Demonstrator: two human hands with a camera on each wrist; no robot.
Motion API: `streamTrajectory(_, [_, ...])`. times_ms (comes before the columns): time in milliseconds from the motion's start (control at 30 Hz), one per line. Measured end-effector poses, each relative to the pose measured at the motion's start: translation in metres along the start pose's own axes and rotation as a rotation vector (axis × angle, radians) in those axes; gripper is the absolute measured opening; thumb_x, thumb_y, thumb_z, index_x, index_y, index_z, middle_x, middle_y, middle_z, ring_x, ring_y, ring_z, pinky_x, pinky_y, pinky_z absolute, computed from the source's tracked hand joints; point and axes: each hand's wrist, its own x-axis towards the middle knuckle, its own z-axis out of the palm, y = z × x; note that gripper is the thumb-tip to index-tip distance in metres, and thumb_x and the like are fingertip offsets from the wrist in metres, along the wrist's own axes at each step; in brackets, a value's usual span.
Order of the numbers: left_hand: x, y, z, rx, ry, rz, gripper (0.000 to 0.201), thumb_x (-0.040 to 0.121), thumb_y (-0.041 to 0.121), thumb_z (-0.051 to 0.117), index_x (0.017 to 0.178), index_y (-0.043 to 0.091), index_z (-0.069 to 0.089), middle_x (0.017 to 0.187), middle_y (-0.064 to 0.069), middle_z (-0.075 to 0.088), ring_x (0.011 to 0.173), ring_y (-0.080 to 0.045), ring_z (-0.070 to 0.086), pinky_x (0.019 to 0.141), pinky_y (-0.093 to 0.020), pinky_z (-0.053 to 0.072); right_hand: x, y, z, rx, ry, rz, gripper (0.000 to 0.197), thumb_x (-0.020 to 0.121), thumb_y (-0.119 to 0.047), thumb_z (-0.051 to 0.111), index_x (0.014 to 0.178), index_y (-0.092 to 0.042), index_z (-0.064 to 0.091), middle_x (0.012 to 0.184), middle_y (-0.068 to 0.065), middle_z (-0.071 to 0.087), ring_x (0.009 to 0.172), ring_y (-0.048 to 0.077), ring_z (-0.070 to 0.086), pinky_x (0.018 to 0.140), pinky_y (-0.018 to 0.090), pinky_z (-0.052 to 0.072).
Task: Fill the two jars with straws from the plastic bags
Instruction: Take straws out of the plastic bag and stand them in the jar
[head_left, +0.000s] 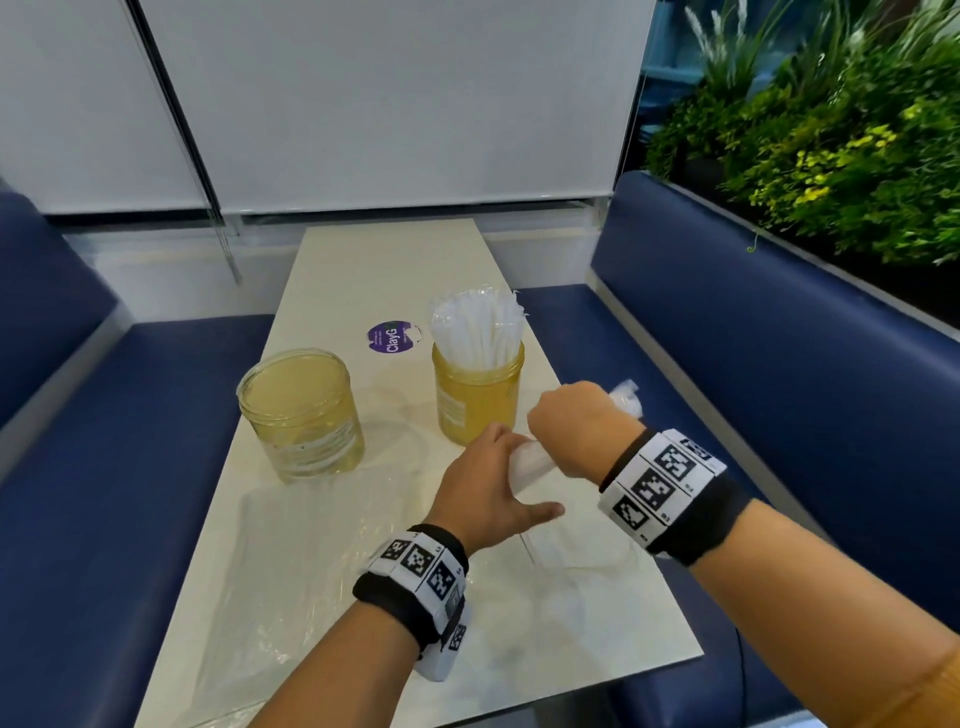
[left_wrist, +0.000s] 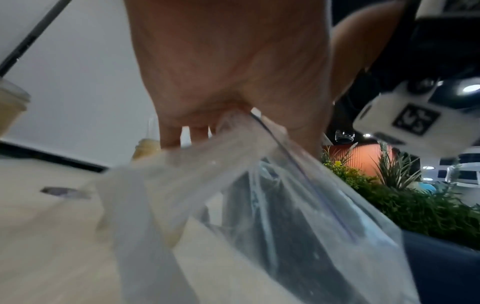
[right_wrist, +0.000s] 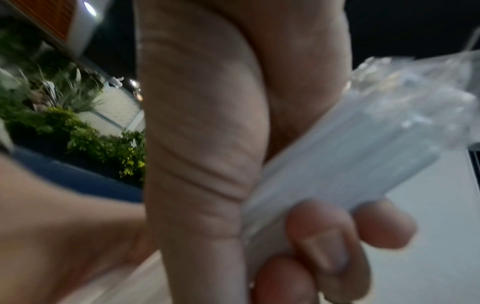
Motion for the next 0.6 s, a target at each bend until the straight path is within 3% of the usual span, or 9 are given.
streamTrajectory(100, [0.008,0.001,0.008,-0.076,0.129,-0.067,0.043,0.078,0.059,0.066,0.105,0.026,0.066,0.101,0.008,0.064,0.085,-0.017,0.065,0.072,-0.038,0.055,-0.004,0.001,-0.023,-0.101,0.071,-0.04,0.015,0.093,-0.015,0.064,0.107,-0.012,0.067,0.092,0.0,0.06,0.081,0.017,0.055,0.07,0.028,0.039])
streamTrajectory(167, [0.013,0.003,0.01,-0.165,0.181,-0.085,0.031,0.083,0.051,0.058,0.092,0.022,0.065,0.087,0.004,0.07,0.08,-0.024,0.067,0.067,-0.04,0.056,-0.01,-0.002,-0.037,-0.099,0.125,-0.047,0.015,0.089,-0.027,0.072,0.095,-0.013,0.067,0.076,-0.003,0.051,0.069,0.014,0.052,0.067,0.029,0.04])
streamTrajectory(233, [0.012,0.003,0.01,-0.253,0.222,-0.089,0.027,0.089,0.043,0.06,0.086,0.016,0.062,0.081,0.001,0.069,0.077,-0.025,0.065,0.065,-0.038,0.053,-0.016,0.006,-0.051,-0.022,0.301,-0.036,0.035,0.088,-0.051,0.067,0.091,-0.016,0.067,0.075,-0.003,0.053,0.061,0.014,0.051,0.062,0.03,0.042])
streamTrajectory(300, [0.01,0.001,0.01,-0.312,0.289,-0.096,0.026,0.093,0.035,0.064,0.079,0.014,0.058,0.073,-0.003,0.064,0.068,-0.026,0.06,0.06,-0.036,0.046,-0.019,0.023,-0.064,0.128,0.549,0.005,0.056,0.091,-0.069,0.046,0.093,-0.018,0.07,0.082,-0.001,0.062,0.066,0.017,0.058,0.06,0.03,0.045])
streamTrajectory(400, [0.011,-0.003,0.01,-0.467,0.38,-0.153,0.031,0.092,0.038,0.065,0.077,0.011,0.06,0.069,-0.015,0.062,0.059,-0.025,0.057,0.054,-0.038,0.045,-0.004,0.035,-0.062,0.521,0.709,0.002,0.065,0.1,-0.061,0.034,0.075,-0.013,0.07,0.068,0.002,0.065,0.058,0.021,0.06,0.057,0.034,0.052])
streamTrajectory(500, [0.014,-0.002,0.006,-0.541,0.419,-0.206,0.039,0.088,0.044,0.064,0.081,0.006,0.063,0.073,-0.018,0.066,0.067,-0.036,0.065,0.06,-0.049,0.054,0.021,0.021,-0.048,0.978,0.599,-0.115,0.055,0.104,-0.047,0.041,0.078,-0.014,0.077,0.067,0.002,0.072,0.061,0.021,0.069,0.069,0.036,0.059])
streamTrajectory(600, [0.012,-0.006,0.005,-0.595,0.421,-0.257,0.034,0.092,0.036,0.066,0.081,0.004,0.063,0.07,-0.011,0.065,0.069,-0.035,0.068,0.061,-0.046,0.055,0.033,0.009,-0.041,1.179,0.72,-0.111,0.049,0.1,-0.054,0.046,0.086,-0.018,0.075,0.072,0.0,0.073,0.068,0.016,0.068,0.075,0.039,0.058])
